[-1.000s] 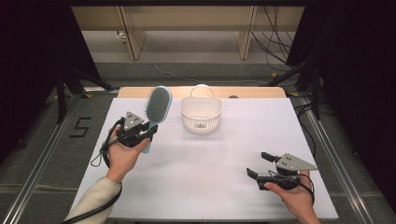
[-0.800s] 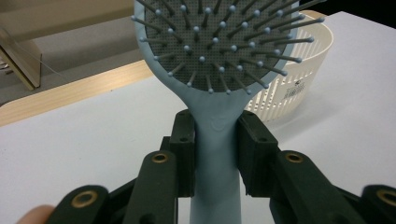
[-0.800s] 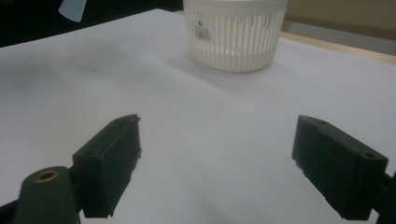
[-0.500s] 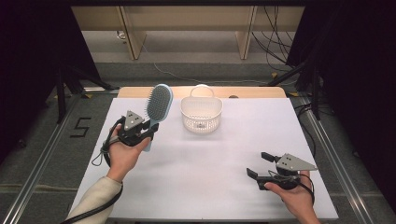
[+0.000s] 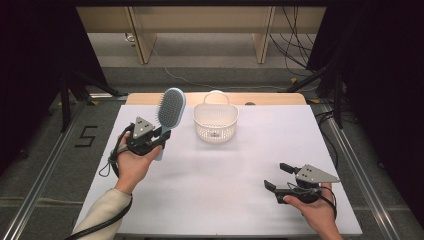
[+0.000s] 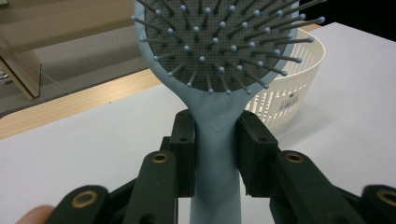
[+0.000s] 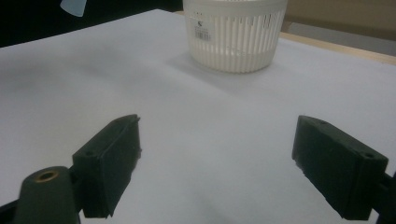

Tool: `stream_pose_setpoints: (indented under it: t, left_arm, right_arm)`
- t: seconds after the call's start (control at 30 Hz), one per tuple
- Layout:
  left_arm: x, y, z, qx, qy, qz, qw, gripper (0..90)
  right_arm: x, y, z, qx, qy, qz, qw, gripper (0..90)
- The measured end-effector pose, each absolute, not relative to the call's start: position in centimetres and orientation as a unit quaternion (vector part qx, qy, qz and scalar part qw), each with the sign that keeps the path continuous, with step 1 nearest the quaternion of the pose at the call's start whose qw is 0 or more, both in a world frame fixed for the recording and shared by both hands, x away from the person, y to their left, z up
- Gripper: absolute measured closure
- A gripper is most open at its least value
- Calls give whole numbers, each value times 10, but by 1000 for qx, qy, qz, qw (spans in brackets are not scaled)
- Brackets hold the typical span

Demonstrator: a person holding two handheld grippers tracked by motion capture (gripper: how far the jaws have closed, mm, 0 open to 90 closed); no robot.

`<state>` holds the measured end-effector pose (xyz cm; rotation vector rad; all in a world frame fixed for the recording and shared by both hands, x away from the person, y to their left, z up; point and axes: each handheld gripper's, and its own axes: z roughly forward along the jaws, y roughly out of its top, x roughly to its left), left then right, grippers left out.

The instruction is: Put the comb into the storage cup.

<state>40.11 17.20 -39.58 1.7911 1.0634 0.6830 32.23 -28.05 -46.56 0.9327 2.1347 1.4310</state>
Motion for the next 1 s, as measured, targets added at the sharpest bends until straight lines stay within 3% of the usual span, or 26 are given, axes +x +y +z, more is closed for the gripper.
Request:
stream_pose_setpoints:
  t: [1.0]
  left_arm:
    - [406,167,-388,724,421,281,468,699]
  right_arm:
    - [323,-281,-466,337,765,511,201,162]
